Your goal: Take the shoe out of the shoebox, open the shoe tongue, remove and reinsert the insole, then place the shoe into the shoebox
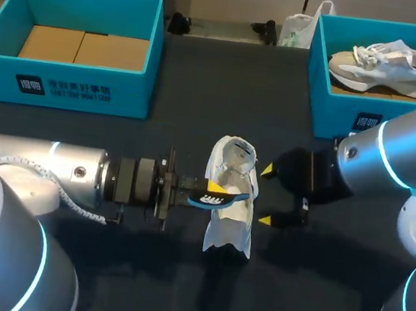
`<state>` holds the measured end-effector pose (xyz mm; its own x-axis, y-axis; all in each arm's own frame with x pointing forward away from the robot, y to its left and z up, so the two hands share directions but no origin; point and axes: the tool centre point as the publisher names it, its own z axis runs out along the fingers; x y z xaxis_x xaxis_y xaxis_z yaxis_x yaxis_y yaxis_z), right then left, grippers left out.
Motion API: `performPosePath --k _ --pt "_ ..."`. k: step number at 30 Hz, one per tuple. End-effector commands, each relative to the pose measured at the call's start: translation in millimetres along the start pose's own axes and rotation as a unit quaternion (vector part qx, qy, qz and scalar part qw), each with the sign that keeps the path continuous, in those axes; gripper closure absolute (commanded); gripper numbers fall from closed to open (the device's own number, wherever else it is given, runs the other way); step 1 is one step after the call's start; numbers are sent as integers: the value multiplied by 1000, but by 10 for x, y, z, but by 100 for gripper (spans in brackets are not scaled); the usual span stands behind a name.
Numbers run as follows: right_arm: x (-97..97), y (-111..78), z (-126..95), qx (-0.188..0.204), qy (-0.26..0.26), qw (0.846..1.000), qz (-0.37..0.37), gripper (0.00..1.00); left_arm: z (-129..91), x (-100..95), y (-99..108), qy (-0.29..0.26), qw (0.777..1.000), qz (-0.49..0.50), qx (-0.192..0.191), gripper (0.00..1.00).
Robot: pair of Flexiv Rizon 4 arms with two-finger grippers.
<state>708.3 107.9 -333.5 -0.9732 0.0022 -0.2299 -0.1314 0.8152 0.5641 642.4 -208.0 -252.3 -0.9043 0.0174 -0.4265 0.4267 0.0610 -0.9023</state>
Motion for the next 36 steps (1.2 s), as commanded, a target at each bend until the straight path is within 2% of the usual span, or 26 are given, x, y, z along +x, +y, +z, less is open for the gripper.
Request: performPosePath --k 1,10,36 --pt "10 -12 23 5 1 1000 6 0 44 24 6 -5 1000 0 -5 100" --pt "10 -12 23 5 1 1000 6 0 92 55 37 2 1000 0 -9 100" --pt "10 -12 23 5 1 1000 6 0 184 63 365 -6 999 28 -30 100"
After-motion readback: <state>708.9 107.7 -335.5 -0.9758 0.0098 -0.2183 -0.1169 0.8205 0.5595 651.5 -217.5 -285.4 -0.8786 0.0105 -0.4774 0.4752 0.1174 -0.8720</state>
